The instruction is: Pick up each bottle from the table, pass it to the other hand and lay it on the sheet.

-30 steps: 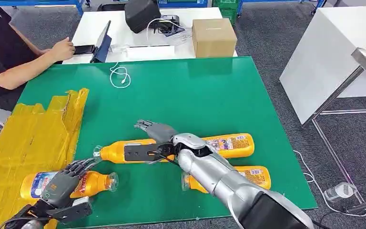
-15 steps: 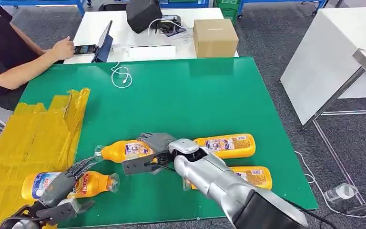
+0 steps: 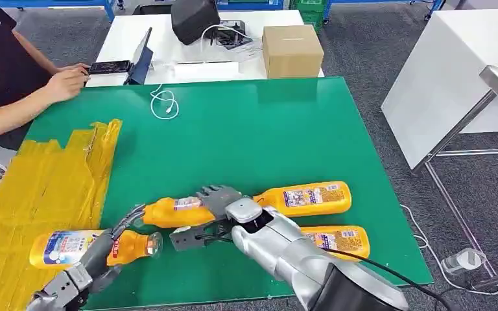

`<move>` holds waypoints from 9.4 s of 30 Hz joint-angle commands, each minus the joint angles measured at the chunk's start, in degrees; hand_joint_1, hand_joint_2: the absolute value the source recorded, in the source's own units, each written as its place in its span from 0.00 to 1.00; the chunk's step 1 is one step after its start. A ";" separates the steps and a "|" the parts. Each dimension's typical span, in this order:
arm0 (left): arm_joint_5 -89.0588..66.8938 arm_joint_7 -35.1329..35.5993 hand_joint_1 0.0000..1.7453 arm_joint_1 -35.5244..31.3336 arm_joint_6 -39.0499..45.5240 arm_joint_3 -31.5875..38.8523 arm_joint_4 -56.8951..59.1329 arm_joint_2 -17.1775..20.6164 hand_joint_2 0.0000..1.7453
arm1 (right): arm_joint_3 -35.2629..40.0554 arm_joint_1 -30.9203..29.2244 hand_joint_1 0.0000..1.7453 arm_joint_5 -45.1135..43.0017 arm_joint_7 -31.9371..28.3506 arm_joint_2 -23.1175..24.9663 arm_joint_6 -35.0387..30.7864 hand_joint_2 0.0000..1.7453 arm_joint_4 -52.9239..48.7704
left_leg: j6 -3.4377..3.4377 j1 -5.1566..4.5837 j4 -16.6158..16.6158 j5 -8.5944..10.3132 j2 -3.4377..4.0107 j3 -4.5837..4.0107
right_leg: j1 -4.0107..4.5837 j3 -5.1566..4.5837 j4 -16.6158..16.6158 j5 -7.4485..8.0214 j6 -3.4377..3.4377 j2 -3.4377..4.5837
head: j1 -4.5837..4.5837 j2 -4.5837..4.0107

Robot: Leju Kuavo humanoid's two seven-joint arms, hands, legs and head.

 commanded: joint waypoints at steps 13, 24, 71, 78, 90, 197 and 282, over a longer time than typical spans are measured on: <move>3.77 0.22 0.00 -3.94 -5.01 3.70 0.73 -7.23 0.00 | -3.50 4.01 1.00 -2.71 3.34 -2.92 -1.48 1.00 6.16 | -0.10 0.08 -0.16 0.01 -0.14 0.57 | 0.08 0.04 -0.26 -0.01 -0.16 -0.13 | 0.00 0.00; 17.29 3.34 0.00 1.98 -11.56 18.41 -7.81 -18.69 0.00 | -33.94 12.38 1.00 -19.62 -23.14 -6.75 -30.82 1.00 -17.51 | -0.06 0.07 0.02 -0.08 0.00 0.37 | 0.08 0.49 -0.11 -0.01 -0.10 0.03 | 0.07 0.00; 26.66 9.25 0.00 6.71 -12.66 3.44 -12.67 -21.53 1.00 | -10.43 24.06 1.00 -10.60 -27.39 -0.39 -19.99 1.00 -29.22 | -0.10 0.06 -0.08 -0.14 0.10 -0.17 | 0.09 -0.07 -0.12 -0.06 -0.11 0.09 | 0.04 0.00; 26.89 9.40 0.00 6.63 -12.71 3.20 -12.42 -21.35 1.00 | -9.60 23.71 1.00 -10.43 -27.43 -0.11 -19.99 1.00 -27.28 | -0.10 0.08 -0.09 -0.12 0.02 -0.15 | 0.13 -0.04 -0.16 -0.07 -0.13 0.00 | 0.02 0.00; 27.20 8.84 1.00 6.15 -13.10 3.65 -12.10 -21.26 1.00 | -9.35 23.30 1.00 -10.61 -27.33 -0.04 -20.58 1.00 -26.16 | -0.08 0.04 -0.06 -0.09 -0.01 -0.26 | 0.07 -0.16 -0.11 -0.05 -0.09 -0.03 | 0.02 0.00; -4.89 1.90 0.00 8.74 -15.04 36.71 -8.11 -22.16 0.00 | -32.93 39.45 0.00 -9.19 -17.34 -51.28 -4.46 1.00 -73.92 | -0.04 -0.12 0.00 -0.16 -0.02 -0.23 | -0.03 -0.11 -0.14 -0.06 -0.07 -0.03 | -0.02 0.00; 5.37 6.16 0.00 1.62 -6.65 21.41 1.76 -13.40 0.00 | -2.08 19.27 1.00 -16.92 -13.45 -51.95 5.64 1.00 -47.08 | 0.01 -0.07 -0.07 -0.05 0.05 0.32 | 0.01 0.32 -0.20 0.05 -0.01 0.06 | -0.02 0.00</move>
